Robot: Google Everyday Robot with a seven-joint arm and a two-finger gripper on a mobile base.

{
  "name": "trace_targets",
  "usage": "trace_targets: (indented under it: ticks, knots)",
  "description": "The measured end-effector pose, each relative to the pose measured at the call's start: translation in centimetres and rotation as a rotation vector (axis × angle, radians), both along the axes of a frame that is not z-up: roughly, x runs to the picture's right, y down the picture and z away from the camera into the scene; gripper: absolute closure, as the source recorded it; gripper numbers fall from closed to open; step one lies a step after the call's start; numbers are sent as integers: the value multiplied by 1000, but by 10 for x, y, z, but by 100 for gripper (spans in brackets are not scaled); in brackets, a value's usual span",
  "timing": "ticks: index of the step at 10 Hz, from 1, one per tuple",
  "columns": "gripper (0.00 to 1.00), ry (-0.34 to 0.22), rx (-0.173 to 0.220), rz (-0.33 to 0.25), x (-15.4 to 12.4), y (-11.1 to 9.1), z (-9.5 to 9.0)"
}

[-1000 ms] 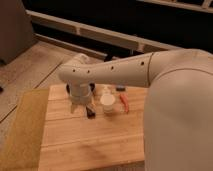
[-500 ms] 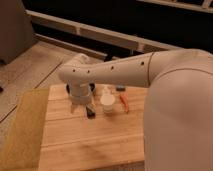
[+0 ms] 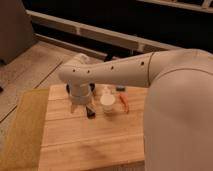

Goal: Push the eraser across the table

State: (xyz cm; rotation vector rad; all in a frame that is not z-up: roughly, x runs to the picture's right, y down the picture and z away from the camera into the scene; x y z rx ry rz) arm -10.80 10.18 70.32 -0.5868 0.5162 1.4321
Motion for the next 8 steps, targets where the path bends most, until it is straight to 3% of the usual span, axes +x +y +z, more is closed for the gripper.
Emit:
trace_targets:
  ticks: [1, 4, 6, 8]
  knots:
    - [35, -20, 14, -4, -2, -3, 2]
    - [35, -158, 103, -22, -11, -17, 24]
    - [35, -187, 115, -22, -8, -18, 35]
    - [35, -197, 102, -25, 4, -13, 54]
